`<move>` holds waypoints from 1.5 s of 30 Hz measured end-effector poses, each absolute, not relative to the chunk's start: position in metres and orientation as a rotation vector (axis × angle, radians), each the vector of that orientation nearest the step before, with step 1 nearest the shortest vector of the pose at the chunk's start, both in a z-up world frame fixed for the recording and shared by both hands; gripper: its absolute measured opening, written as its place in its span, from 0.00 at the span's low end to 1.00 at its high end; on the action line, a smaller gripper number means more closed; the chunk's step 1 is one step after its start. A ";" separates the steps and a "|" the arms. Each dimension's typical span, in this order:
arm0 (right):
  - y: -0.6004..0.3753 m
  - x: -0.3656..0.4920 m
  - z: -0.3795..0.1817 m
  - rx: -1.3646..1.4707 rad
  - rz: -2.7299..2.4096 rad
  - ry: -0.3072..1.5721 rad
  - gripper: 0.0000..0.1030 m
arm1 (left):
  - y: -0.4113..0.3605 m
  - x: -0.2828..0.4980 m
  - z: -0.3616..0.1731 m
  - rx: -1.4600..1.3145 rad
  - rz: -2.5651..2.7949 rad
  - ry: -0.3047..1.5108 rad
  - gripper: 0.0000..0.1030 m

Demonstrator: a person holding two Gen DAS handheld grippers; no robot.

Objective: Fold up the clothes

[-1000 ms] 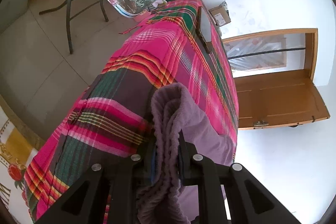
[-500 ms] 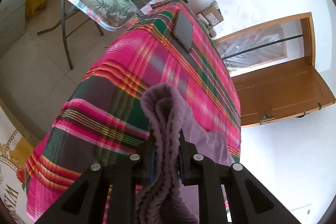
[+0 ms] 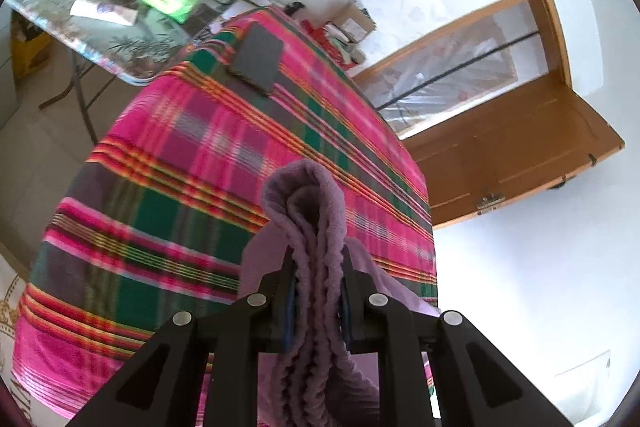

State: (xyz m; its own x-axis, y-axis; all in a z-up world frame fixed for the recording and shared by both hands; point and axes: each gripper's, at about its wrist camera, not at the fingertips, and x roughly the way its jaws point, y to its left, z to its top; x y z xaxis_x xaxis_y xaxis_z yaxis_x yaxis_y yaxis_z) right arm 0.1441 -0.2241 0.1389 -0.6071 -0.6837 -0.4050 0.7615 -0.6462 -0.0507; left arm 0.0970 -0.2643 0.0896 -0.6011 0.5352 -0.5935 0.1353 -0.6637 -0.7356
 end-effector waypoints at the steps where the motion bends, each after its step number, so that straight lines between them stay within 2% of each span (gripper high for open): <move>1: -0.218 0.145 0.141 0.441 -2.254 0.271 0.07 | -0.259 0.095 0.092 -1.249 2.341 -1.134 0.17; 29: -0.090 0.149 0.143 0.442 -2.462 0.139 0.07 | -0.127 0.045 0.100 -1.325 2.177 -0.934 0.18; 45: -0.034 0.152 0.126 0.530 -2.572 0.116 0.06 | -0.060 0.020 0.074 -1.427 2.049 -0.855 0.18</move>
State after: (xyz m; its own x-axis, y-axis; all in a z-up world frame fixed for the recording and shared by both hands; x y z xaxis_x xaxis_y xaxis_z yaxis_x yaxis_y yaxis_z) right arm 0.1517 -0.0342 0.1259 -0.7954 -0.4632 -0.3908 0.4966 -0.8678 0.0178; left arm 0.0202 -0.0599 0.0739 -0.3277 0.7022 -0.6321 -0.0451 -0.6799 -0.7319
